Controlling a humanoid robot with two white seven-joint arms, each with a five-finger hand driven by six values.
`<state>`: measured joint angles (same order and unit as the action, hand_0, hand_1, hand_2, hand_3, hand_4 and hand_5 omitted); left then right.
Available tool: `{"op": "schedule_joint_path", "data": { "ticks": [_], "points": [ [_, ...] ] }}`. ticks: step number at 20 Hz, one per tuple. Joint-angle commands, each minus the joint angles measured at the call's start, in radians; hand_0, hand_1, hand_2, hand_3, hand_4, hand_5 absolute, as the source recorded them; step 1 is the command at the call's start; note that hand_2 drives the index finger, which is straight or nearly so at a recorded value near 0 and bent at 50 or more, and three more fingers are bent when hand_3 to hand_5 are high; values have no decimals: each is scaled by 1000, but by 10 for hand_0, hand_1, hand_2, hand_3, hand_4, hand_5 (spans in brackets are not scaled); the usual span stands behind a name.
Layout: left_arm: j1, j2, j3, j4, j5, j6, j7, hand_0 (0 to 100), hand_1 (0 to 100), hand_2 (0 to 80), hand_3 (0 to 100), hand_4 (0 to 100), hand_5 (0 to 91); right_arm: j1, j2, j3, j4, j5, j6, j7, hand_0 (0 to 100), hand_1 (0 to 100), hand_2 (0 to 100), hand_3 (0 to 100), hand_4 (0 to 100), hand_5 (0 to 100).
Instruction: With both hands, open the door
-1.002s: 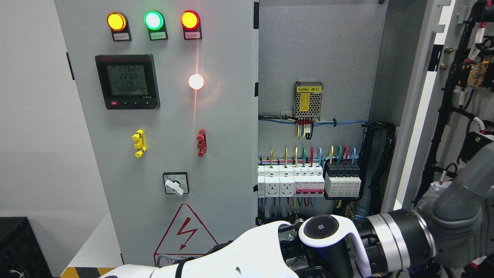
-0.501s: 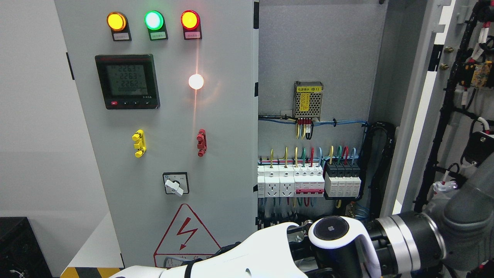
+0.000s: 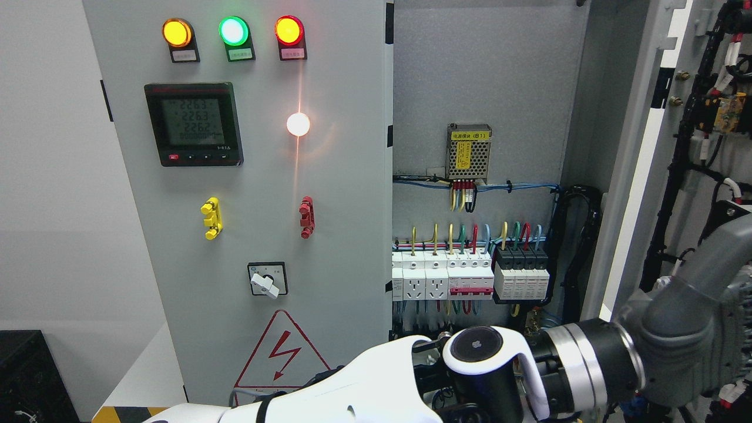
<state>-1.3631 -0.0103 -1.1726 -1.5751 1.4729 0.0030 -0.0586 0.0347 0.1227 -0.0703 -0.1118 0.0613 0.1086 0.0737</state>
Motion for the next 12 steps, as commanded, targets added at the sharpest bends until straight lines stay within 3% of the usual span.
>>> {"op": "schedule_joint_path", "data": {
  "ticks": [1,12],
  "points": [
    [42,185,14,-150,1,0,-3,0,0,0,0,0,0,1,0,1,-6,0,0,-3,191,0,0,0,0,0],
    [237,521,57,-408,1,-1,-6,0,0,0,0,0,0,1,0,1,-8,0,0,-2,191,0,0,0,0,0]
  ]
}}
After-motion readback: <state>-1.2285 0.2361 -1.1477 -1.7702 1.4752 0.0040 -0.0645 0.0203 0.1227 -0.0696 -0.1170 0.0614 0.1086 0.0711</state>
